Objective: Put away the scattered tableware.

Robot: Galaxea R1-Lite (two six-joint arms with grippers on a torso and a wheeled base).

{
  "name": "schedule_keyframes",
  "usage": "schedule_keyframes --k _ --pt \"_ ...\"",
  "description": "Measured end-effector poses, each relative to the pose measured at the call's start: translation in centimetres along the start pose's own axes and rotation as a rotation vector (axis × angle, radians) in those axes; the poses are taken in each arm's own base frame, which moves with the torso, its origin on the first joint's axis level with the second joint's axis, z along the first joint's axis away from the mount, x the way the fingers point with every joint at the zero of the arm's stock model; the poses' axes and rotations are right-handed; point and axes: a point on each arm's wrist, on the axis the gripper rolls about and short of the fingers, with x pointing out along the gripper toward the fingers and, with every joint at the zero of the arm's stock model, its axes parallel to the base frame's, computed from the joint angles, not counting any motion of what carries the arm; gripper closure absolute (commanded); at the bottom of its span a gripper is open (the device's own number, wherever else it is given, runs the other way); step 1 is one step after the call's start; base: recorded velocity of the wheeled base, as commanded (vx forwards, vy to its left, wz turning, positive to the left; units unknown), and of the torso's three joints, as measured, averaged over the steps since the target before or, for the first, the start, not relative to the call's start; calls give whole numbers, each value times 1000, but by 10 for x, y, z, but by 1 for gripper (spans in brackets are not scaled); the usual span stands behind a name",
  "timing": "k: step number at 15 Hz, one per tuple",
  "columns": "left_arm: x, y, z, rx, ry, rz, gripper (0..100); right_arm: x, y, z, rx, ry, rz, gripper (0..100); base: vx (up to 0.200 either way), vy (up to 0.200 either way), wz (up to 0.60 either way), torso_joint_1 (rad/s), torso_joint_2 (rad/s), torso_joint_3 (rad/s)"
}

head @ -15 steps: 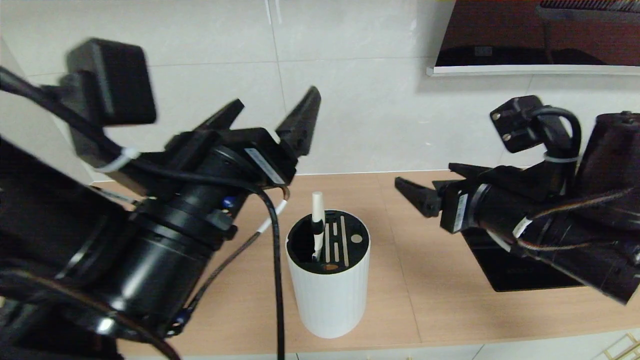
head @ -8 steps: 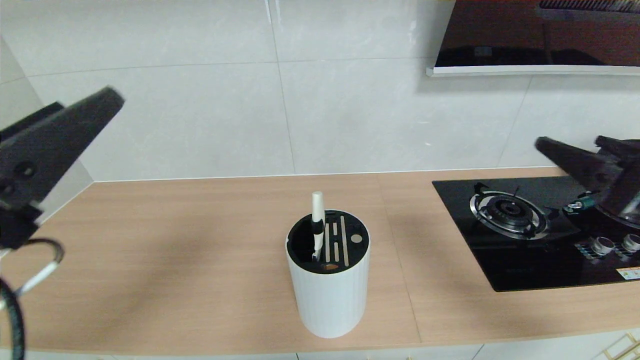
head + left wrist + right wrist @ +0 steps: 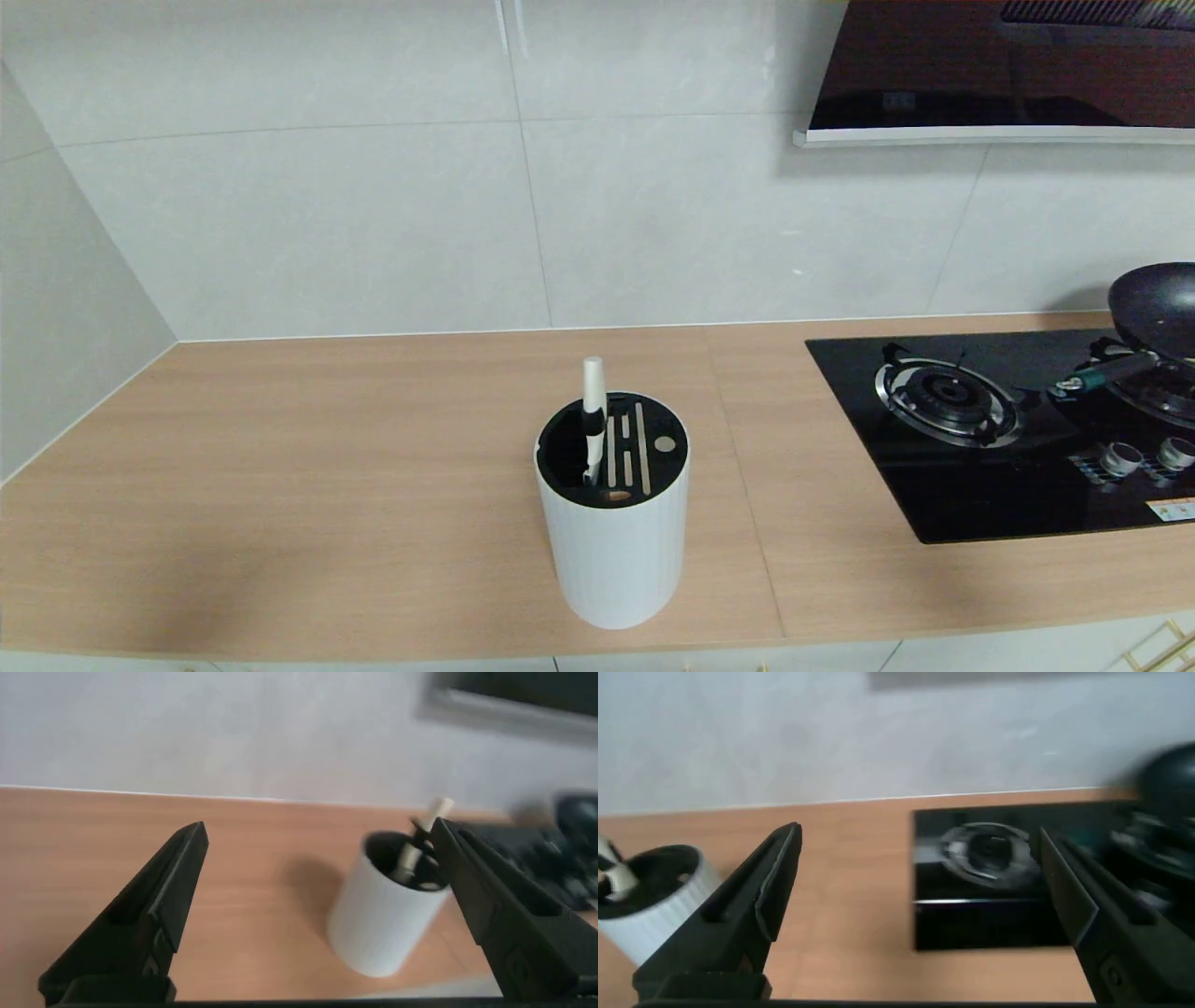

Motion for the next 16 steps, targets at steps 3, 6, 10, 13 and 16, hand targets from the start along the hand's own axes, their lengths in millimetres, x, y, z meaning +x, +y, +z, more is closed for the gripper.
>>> schedule_keyframes --k 3,6,10,13,16 --pt "-29 2 -7 15 -95 83 0 -44 -7 -20 -7 -29 -83 0 0 0 0 0 0 0" --pt "-43 7 -18 -18 -206 311 0 -65 -2 -37 -91 -85 -166 0 0 0 0 0 0 0" --pt "-45 10 -48 61 -205 443 0 -64 -4 -65 -129 -62 -279 0 0 0 0 0 0 0" --pt "-39 23 -104 237 3 534 0 -48 -5 -93 -131 -66 -262 0 0 0 0 0 0 0" --pt "-39 25 -122 284 104 431 0 -35 -4 -124 -135 -59 -127 0 0 0 0 0 0 0"
